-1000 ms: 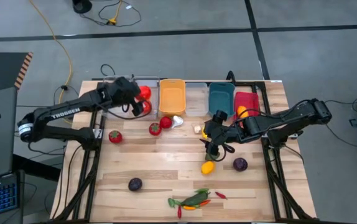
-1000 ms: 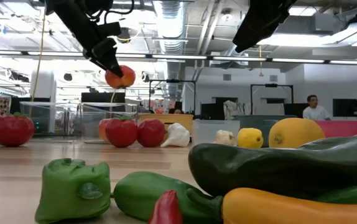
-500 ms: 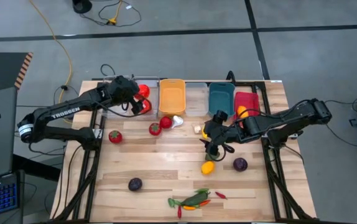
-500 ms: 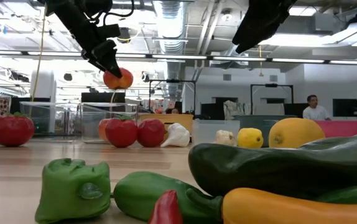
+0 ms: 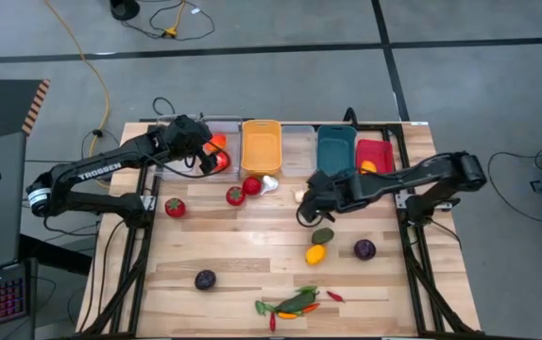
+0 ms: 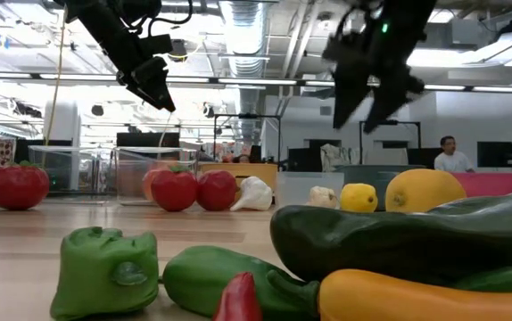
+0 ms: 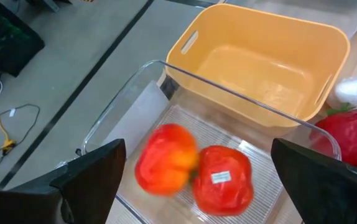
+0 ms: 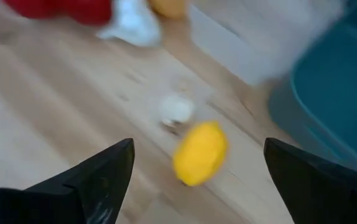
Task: Sort produce into baskets
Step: Put the lemon into the red bin
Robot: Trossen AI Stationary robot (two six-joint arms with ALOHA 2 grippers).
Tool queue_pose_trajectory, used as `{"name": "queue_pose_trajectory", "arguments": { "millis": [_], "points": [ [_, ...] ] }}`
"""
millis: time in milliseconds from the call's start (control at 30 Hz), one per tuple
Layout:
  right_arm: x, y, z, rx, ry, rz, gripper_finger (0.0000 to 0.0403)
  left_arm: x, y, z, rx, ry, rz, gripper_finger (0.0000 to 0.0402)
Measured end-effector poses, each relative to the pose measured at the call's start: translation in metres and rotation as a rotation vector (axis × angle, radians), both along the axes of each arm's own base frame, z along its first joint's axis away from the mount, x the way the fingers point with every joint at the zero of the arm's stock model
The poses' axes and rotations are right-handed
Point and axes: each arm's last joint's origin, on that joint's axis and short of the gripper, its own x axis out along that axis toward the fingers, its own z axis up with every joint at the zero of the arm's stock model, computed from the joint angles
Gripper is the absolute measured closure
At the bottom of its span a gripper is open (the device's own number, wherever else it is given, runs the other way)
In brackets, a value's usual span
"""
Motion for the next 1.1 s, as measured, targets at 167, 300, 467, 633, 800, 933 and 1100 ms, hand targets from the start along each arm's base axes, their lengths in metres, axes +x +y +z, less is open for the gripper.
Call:
{"name": "queue_pose_trajectory", "arguments": {
  "millis": [167, 300, 467, 633, 800, 933, 1100],
  "points": [
    [0.009, -0.008, -0.028, 0.017, 0.088, -0.121, 0.0023, 0.000, 0.000, 0.000, 0.000, 0.000, 0.000, 0.0012],
    [0.017, -0.012, -0.049, 0.016, 0.145, -0.149, 0.0023, 0.000, 0.000, 0.000, 0.000, 0.000, 0.000, 0.0012],
    [0.023, -0.014, -0.072, 0.033, 0.218, -0.169, 0.0023, 0.000, 0.000, 0.000, 0.000, 0.001, 0.000, 0.0012],
    [0.027, -0.013, -0.089, 0.053, 0.276, -0.166, 0.0034, 0.000, 0.000, 0.000, 0.001, 0.001, 0.001, 0.0012],
    [0.028, -0.013, -0.097, 0.053, 0.300, -0.162, 0.0082, 0.000, 0.000, 0.000, 0.001, 0.002, 0.001, 0.0012],
    [0.028, -0.013, -0.095, 0.050, 0.292, -0.160, 0.0129, 0.000, 0.000, 0.000, 0.001, 0.002, 0.001, 0.0012],
    [0.027, -0.013, -0.093, 0.060, 0.319, -0.112, 0.0182, 0.000, 0.000, 0.000, 0.001, 0.002, 0.001, 0.0013]
  ]
}}
